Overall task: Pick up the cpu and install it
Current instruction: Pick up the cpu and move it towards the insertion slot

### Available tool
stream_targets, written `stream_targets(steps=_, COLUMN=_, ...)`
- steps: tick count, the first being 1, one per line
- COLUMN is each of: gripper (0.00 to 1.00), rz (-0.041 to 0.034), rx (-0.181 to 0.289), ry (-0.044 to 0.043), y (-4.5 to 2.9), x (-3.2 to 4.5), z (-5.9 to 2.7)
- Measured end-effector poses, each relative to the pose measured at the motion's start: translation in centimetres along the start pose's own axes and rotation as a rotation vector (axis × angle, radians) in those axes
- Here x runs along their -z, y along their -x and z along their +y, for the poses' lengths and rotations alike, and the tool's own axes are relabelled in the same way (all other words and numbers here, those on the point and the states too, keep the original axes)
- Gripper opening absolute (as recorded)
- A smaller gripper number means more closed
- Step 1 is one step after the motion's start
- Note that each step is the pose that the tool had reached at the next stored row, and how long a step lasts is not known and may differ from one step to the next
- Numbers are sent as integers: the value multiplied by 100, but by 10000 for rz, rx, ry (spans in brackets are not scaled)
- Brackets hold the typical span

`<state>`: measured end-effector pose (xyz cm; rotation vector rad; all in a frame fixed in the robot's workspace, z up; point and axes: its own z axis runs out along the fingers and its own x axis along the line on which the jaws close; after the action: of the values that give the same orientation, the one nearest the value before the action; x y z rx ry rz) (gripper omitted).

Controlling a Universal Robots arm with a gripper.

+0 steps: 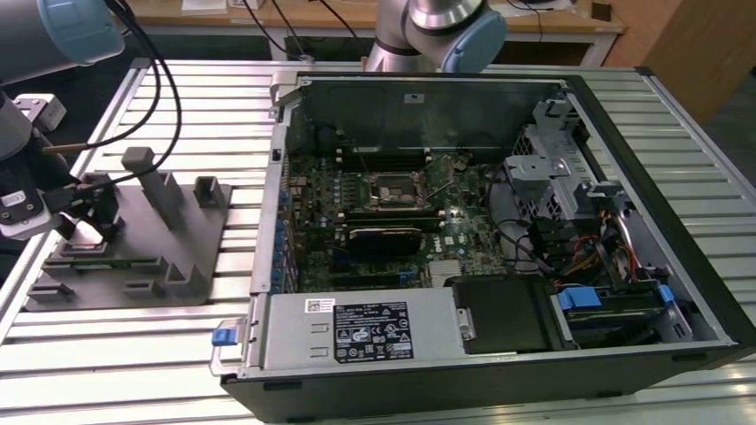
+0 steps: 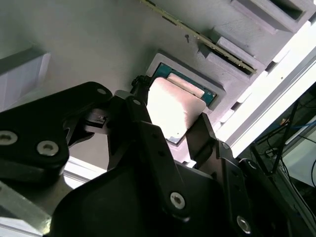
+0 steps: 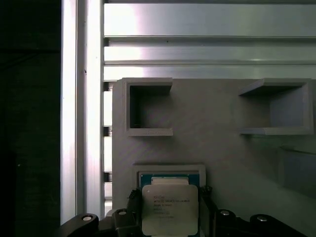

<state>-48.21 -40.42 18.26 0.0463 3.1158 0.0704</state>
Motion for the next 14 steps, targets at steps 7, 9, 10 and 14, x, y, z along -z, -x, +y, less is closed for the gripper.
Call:
stream_targets(steps=7, gripper=55, rz=-1, rx=0, ry=1, y=2, x=93, z=4)
stream_targets(steps=9, gripper=55, rz=0, rx=0, ry=0, y=3, x=118, z=5)
stream_targets(steps=10, gripper=55, rz=0, rx=0, ry=0, y=3, x=133, z=6)
stream_targets(steps=14, gripper=55, rz=-1, rx=0, ry=0, y=5, x=201, z=9)
